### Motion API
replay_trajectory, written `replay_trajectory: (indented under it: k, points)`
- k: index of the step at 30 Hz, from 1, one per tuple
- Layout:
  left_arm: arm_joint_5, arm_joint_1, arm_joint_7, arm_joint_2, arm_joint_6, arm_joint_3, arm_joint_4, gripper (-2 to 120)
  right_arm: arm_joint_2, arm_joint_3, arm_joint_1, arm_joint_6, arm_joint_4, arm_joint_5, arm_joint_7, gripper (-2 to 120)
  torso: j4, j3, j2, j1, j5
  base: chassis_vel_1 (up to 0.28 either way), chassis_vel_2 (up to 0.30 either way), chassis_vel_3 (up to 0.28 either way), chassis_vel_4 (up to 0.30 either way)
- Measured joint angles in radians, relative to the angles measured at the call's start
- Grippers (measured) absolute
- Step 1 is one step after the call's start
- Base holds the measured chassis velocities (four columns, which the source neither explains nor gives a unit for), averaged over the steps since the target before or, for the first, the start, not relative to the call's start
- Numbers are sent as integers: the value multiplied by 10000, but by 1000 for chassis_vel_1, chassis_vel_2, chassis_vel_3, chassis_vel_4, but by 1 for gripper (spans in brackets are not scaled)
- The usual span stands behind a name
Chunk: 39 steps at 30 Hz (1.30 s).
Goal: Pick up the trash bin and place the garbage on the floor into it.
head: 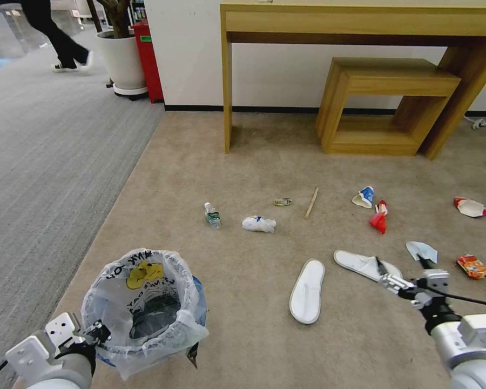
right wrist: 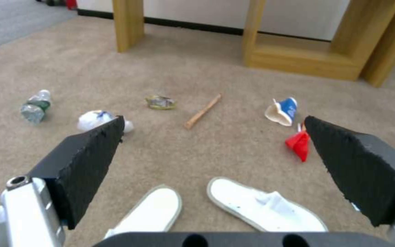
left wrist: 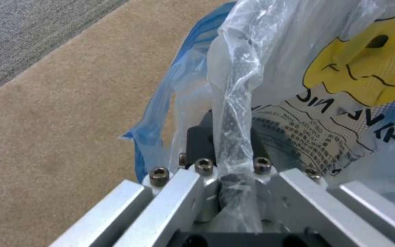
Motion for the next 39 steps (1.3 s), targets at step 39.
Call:
replay_trajectory:
  k: [39]
  points:
    - [214, -658, 161, -676, 17, -46, 5, 0, 1352, -77, 363, 1408, 525, -893, -408, 100, 0, 0, -1, 0, -3, -39, 40, 38, -38]
